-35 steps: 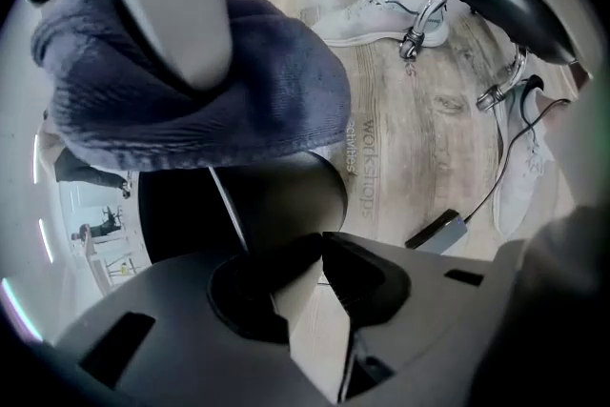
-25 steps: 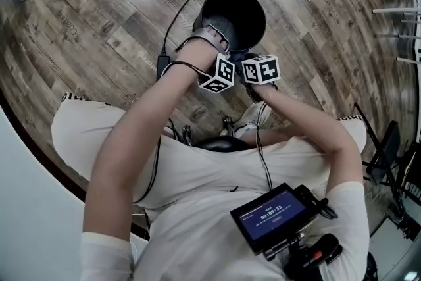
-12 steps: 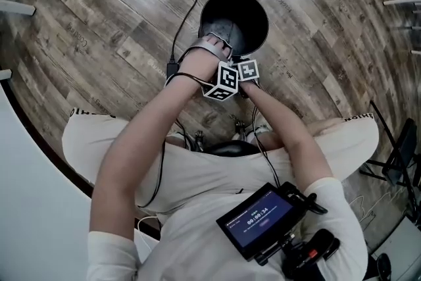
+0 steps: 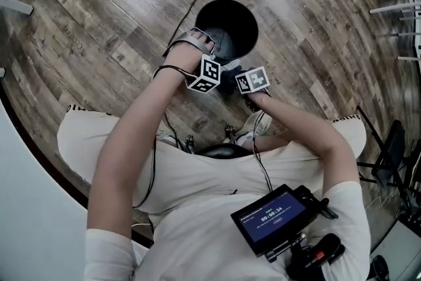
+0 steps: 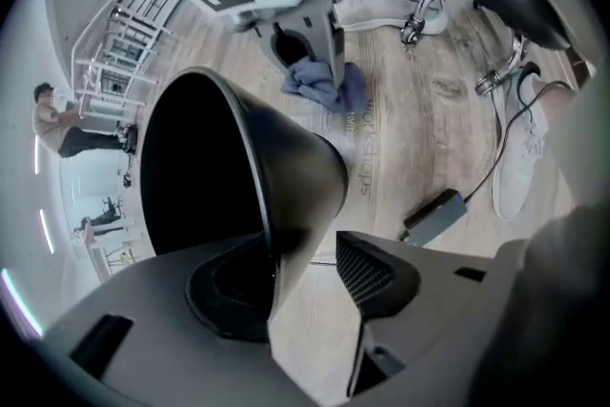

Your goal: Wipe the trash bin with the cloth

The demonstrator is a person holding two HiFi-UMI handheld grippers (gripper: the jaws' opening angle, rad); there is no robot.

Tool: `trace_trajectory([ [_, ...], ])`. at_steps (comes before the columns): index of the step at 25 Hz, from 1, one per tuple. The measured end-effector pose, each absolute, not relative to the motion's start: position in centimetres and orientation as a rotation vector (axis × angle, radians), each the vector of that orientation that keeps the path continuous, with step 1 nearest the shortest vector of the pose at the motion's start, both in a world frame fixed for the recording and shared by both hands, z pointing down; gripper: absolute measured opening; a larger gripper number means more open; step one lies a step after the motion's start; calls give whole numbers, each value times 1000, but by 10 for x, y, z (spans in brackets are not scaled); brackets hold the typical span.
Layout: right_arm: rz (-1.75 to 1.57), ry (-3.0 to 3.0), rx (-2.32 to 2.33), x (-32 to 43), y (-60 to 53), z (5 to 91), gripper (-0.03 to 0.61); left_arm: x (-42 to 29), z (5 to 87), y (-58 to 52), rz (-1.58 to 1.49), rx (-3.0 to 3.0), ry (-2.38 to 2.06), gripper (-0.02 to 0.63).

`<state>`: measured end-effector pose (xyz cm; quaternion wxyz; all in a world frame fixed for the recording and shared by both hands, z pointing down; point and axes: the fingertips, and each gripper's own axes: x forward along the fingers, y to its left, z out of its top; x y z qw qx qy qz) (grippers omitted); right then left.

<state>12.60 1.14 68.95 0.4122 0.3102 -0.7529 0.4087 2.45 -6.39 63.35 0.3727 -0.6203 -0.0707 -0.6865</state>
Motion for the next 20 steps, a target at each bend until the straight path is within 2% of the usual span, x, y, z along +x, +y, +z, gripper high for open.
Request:
trace_trajectory([
  [2,1013,-1933,780,123,10,659,97,25,634,-65,-1734,-1553,-173,199],
  [4,981,-1982,780,118,6,630,97,26,634,-64,-1722,-1521,-169,144],
  [10,895,-2050,797,119,-6,577,97,29,634,-56,-1732,-1502,-194,124],
  [20,878,-2028,790,129,-22,588,97,37,637,-41,-1714,-1461,-237,104],
])
